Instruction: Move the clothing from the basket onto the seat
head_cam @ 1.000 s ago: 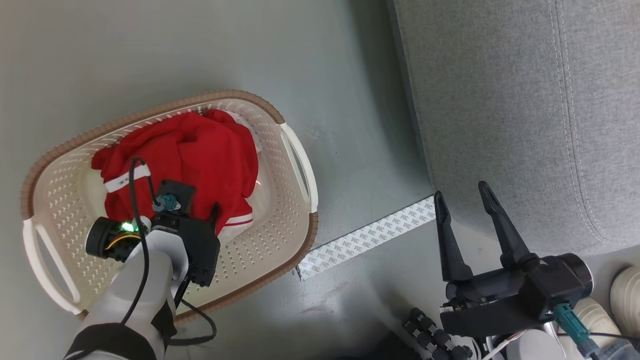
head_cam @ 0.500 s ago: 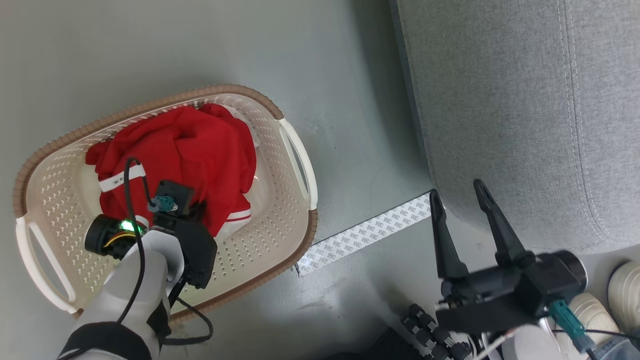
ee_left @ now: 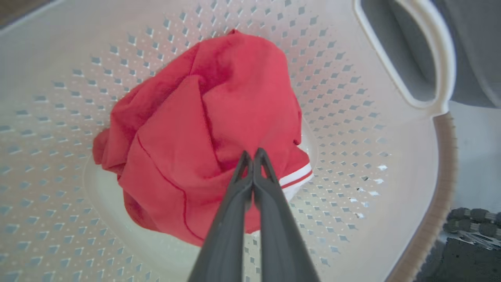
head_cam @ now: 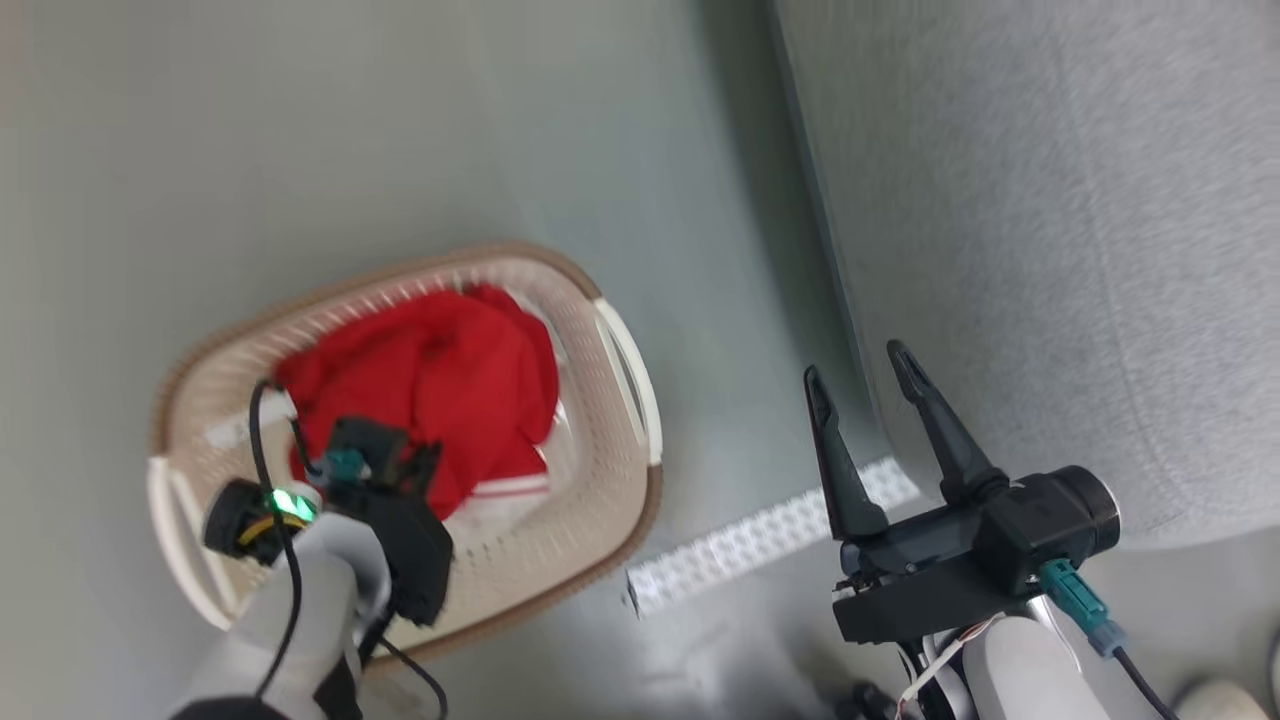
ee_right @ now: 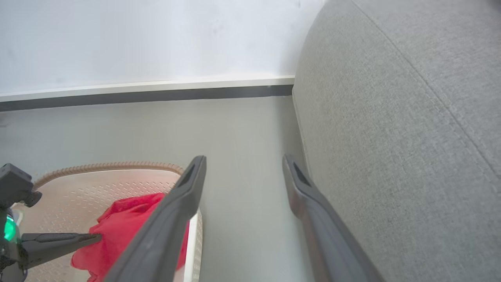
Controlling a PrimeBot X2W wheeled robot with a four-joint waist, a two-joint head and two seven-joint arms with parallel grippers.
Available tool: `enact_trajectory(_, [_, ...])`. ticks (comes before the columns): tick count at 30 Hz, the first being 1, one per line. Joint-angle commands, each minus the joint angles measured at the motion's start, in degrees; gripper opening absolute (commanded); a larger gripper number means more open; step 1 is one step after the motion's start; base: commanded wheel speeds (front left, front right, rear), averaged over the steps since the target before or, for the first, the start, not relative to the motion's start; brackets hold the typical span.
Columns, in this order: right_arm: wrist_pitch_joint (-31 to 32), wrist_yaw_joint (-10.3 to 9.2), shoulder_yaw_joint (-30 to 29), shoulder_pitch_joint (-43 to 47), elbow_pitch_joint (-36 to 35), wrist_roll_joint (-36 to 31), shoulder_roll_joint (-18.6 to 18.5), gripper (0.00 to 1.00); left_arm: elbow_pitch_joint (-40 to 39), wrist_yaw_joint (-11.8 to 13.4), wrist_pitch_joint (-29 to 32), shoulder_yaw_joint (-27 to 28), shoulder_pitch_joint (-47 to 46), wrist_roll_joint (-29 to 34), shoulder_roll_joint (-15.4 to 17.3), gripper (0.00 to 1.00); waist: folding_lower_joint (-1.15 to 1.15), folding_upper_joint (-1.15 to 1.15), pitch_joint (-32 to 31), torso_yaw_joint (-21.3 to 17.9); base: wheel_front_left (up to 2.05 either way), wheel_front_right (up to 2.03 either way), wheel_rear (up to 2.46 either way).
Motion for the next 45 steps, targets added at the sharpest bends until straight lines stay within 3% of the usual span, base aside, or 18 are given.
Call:
enact_trajectory(1, [0.09,0.0,0.38,0.17,1.18,0.51,-0.76,1.0,-1.95,-0.33,-0.38,-1.33,3.41,-1.89,-0.12,0.0,0.0,0.0,-11.16,3.81,0.0,0.0,0.0])
enact_trajectory(6, [1.78,0.0,1.48,2.63,2.78,1.15,-1.67,1.0,-7.84,-0.47,0.97,-6.08,7.94,-7.72,-0.09,0.0,0.0,0.0,-20.63,5.73,0.0,0.0,0.0])
enact_trajectory(13, [4.24,0.0,0.94,7.69,2.79,1.76,-2.58,1.0,-15.43,2.86,2.33,-11.96,11.99,-14.23,-0.07,0.0,0.0,0.0,-32.76,8.69,0.0,0.0,0.0])
enact_trajectory(21, [6.51,0.0,0.62,13.11,1.62,2.48,-2.36,1.0,-22.38,6.39,0.87,-15.3,14.45,-17.6,-0.07,0.0,0.0,0.0,-42.52,10.84,0.0,0.0,0.0])
enact_trajectory(31, [7.96,0.0,-0.92,16.84,-0.86,1.88,-2.04,1.0,-31.28,9.59,2.62,-17.72,9.98,-16.76,0.26,0.0,0.0,0.0,-46.67,14.26,0.0,0.0,0.0])
enact_trajectory(45, [8.52,0.0,0.32,16.79,0.47,1.68,-1.19,1.0,-39.65,8.25,7.86,-20.06,2.84,-15.16,1.3,0.0,0.0,0.0,-47.19,16.65,0.0,0.0,0.0])
